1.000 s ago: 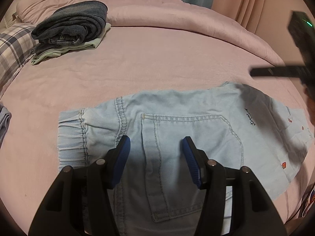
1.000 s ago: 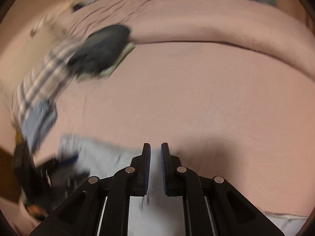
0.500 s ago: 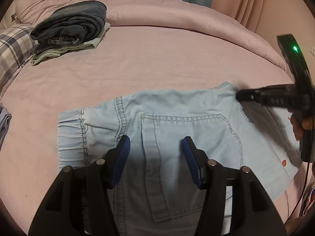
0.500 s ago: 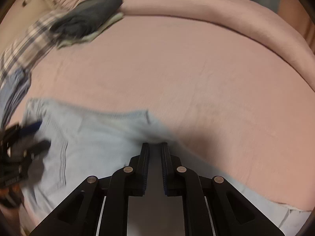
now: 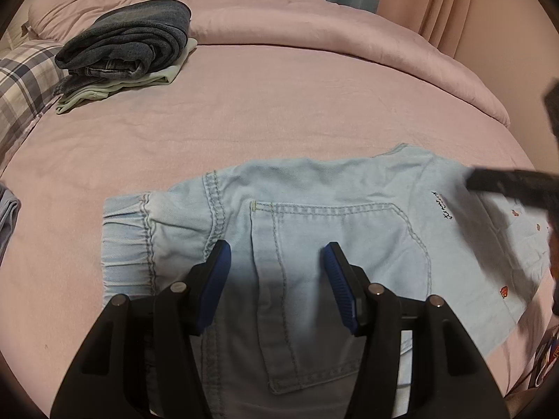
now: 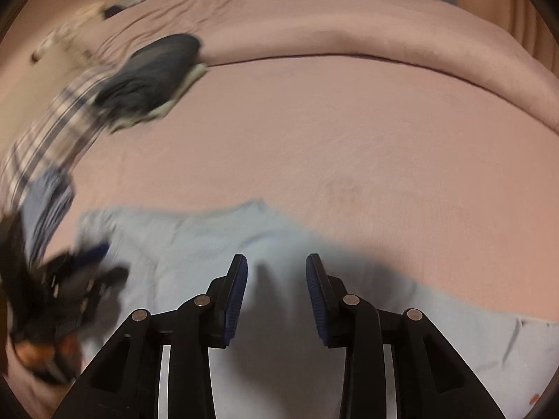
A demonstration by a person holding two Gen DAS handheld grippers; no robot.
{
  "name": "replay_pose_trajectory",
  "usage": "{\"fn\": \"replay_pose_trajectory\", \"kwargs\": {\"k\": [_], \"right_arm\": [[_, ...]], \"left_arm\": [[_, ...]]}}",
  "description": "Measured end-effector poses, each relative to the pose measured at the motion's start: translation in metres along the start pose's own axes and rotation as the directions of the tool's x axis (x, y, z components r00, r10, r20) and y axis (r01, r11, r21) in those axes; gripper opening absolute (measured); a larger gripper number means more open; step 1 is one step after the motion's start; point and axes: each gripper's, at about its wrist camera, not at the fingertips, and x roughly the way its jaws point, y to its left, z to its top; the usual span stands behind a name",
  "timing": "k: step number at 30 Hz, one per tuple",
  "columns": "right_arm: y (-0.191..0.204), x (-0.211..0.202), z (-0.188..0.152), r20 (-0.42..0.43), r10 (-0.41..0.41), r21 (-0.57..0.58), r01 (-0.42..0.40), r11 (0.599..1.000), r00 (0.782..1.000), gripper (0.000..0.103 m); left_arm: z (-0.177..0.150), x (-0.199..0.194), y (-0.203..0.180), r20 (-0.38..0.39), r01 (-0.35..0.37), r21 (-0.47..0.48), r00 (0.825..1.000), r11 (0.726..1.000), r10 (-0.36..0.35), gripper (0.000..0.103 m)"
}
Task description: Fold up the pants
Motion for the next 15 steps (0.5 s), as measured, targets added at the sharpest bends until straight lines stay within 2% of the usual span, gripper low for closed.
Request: {"fn": "replay_pose_trajectory", "kwargs": {"k": [4,9,11,13,15], "right_arm": [[0.022,-0.01,-0.031,-0.016,0.008,-0.096,-0.009,0.995,1.0,0.035],[0.044,-0.007,-0.072,-0.082,-0.014,-0.202,-0.003,0.979,0.997,0.035],[0.051,-0.007,-0.089,-0.062,-0.036,-0.242,0.02,0.97,0.997,0.035],[0.05,-0.013,-0.095,-0.052,-0.033,-0.229,0.02,0.973,0.998,0.035],[0.044,-0.017,-0.097,-0.066,0.003,-0.177,-0.015,0.984,0.998,0.035]], "left_arm": [[-0.001,0.0,-0.003,-0.001,-0.015,0.002,1.0,1.0,0.015,0.056],[-0.002,0.0,-0.006,0.001,-0.034,0.017,0.999,0.999,0.034,0.056],[-0.003,0.0,-0.006,0.0,-0.041,0.019,0.999,0.999,0.041,0.056],[-0.003,-0.001,-0.007,0.0,-0.051,0.013,0.999,0.999,0.051,0.056],[-0.004,-0.004,-0.009,-0.008,-0.066,0.0,0.998,0.998,0.066,0.056]]}}
